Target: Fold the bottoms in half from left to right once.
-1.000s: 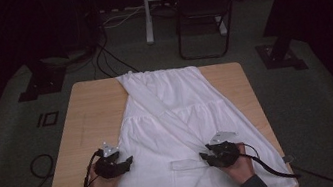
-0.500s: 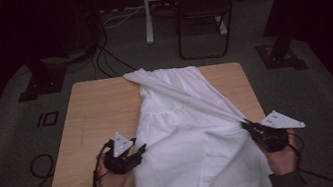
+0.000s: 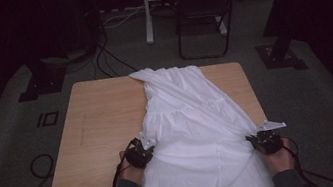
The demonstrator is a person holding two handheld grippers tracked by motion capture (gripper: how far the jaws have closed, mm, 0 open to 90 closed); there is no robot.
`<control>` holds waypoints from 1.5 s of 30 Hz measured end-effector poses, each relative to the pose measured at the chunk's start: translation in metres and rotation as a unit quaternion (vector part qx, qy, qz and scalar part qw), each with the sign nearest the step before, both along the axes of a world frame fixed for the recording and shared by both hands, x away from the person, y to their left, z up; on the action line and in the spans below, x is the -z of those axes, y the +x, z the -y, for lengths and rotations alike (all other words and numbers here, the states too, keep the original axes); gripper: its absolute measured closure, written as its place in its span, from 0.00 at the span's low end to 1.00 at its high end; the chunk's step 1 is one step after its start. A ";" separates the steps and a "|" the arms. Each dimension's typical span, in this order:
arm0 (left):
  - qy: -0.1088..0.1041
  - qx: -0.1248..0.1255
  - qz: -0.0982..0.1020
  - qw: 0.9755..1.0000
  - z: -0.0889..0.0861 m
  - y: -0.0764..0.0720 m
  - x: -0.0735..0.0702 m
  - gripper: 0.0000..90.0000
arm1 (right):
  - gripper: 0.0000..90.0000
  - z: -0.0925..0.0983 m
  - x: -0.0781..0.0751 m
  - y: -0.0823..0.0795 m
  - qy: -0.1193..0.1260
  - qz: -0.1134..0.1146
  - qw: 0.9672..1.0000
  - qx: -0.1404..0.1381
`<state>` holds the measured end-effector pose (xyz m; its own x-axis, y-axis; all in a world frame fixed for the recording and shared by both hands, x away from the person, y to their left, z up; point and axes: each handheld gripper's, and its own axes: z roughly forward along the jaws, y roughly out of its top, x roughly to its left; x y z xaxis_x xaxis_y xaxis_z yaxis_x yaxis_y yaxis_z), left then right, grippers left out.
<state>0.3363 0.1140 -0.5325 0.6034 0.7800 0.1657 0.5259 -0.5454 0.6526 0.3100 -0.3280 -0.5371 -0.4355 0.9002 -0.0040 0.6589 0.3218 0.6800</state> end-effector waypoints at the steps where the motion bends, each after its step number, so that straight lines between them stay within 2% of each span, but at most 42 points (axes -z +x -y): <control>1: 0.004 -0.015 0.003 1.000 -0.006 0.010 0.000 0.94 | 0.95 -0.004 0.000 0.003 -0.002 0.000 1.000 -0.007; 6: 0.016 -0.062 0.008 0.998 -0.022 0.054 -0.001 0.94 | 0.95 -0.031 0.001 0.035 -0.006 0.009 1.000 -0.027; 7: 0.016 -0.074 0.009 0.997 -0.024 0.066 -0.001 0.94 | 0.95 -0.035 0.001 0.041 -0.007 0.010 1.000 -0.027; 10: 0.009 -0.099 0.003 0.995 -0.029 0.088 -0.001 0.93 | 0.95 -0.047 0.001 0.066 -0.013 0.015 1.000 -0.024; 11: -0.001 -0.107 0.000 0.994 -0.030 0.095 -0.002 0.91 | 0.95 -0.049 0.001 0.072 -0.016 0.016 1.000 -0.021; 13: -0.012 -0.114 -0.001 0.993 -0.032 0.099 -0.003 0.77 | 0.89 -0.052 -0.001 0.084 -0.026 0.013 1.000 -0.007; 14: -0.018 -0.113 -0.001 0.993 -0.034 0.098 -0.004 0.69 | 0.78 -0.054 -0.003 0.090 -0.044 0.009 0.999 0.004; 15: -0.029 -0.107 0.003 0.994 -0.036 0.094 -0.007 0.67 | 0.71 -0.055 -0.006 0.092 -0.055 0.009 0.998 0.009; 16: -0.033 -0.104 0.008 0.994 -0.038 0.090 -0.009 0.63 | 0.66 -0.057 -0.012 0.093 -0.056 0.018 0.998 0.016; 19: -0.051 -0.093 0.016 0.994 -0.045 0.072 -0.018 0.59 | 0.60 -0.063 -0.032 0.086 -0.025 0.054 0.998 0.011; 21: -0.057 -0.091 0.018 0.994 -0.048 0.062 -0.023 0.57 | 0.60 -0.075 -0.043 0.082 -0.015 0.066 0.998 -0.014; 23: -0.066 -0.085 0.023 0.994 -0.051 0.051 -0.026 0.56 | 0.60 -0.089 -0.047 0.082 0.001 0.063 0.997 -0.046; 26: -0.069 -0.075 0.026 0.994 -0.054 0.038 -0.029 0.54 | 0.60 -0.111 -0.040 0.089 0.010 0.047 0.996 -0.071; 29: -0.070 -0.062 0.022 0.995 -0.056 0.025 -0.027 0.54 | 0.59 -0.124 -0.027 0.097 0.001 0.029 0.996 -0.085; 30: -0.070 -0.060 0.021 0.996 -0.056 0.022 -0.027 0.54 | 0.66 -0.126 -0.021 0.101 -0.001 0.016 0.996 -0.092; 31: -0.070 -0.054 0.017 0.996 -0.058 0.017 -0.026 0.53 | 0.80 -0.126 -0.019 0.101 0.002 0.008 0.995 -0.100; 32: -0.071 -0.053 0.016 0.996 -0.059 0.014 -0.025 0.53 | 0.89 -0.124 -0.018 0.098 0.013 0.003 0.993 -0.117; 34: -0.080 -0.048 0.011 0.996 -0.064 0.006 -0.024 0.53 | 0.98 -0.116 -0.023 0.088 0.026 0.009 0.991 -0.132; 36: -0.081 -0.045 0.007 0.996 -0.068 -0.001 -0.023 0.53 | 0.99 -0.101 -0.032 0.071 0.031 0.024 0.988 -0.148; 39: -0.084 -0.046 0.004 0.995 -0.076 -0.011 -0.023 0.53 | 0.99 -0.072 -0.048 0.043 0.046 0.054 0.986 -0.154; 42: -0.079 -0.047 0.004 0.996 -0.080 -0.016 -0.024 0.53 | 0.99 -0.031 -0.061 0.009 0.086 0.087 0.982 -0.147; 45: -0.082 -0.047 0.004 0.996 -0.082 -0.020 -0.025 0.53 | 0.99 -0.004 -0.060 -0.016 0.086 0.093 0.983 -0.133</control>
<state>0.3164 0.1960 -0.5079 0.5256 0.8499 0.0368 0.5641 -0.3806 0.7328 0.2937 -0.3237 -0.4771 -0.6624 0.7482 0.0368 0.4263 0.3361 0.8398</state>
